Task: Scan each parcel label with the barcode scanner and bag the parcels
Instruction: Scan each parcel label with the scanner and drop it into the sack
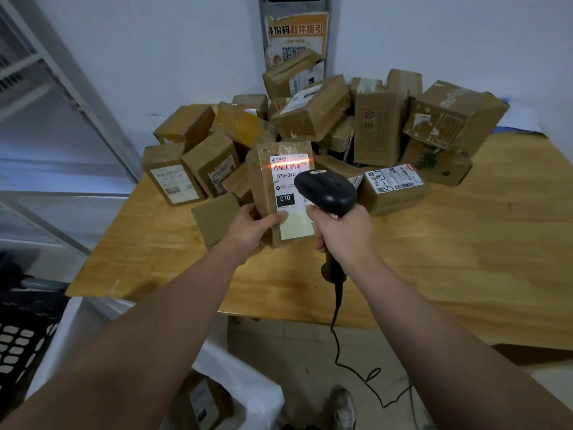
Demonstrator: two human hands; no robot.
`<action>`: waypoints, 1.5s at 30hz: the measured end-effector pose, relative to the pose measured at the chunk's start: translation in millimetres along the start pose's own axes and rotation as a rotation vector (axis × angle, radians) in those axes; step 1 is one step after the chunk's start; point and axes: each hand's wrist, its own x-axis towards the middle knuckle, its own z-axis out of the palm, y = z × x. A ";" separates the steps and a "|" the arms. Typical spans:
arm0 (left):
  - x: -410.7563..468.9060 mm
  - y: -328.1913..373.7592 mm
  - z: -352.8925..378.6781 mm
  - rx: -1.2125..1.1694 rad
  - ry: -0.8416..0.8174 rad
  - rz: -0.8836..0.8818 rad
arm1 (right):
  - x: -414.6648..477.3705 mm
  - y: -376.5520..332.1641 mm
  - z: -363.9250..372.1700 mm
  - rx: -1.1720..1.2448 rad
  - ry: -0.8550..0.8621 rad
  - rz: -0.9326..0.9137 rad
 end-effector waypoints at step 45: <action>16.0 -9.8 17.1 -0.054 0.013 -0.084 | -0.1 35.3 -13.4 0.069 0.021 0.046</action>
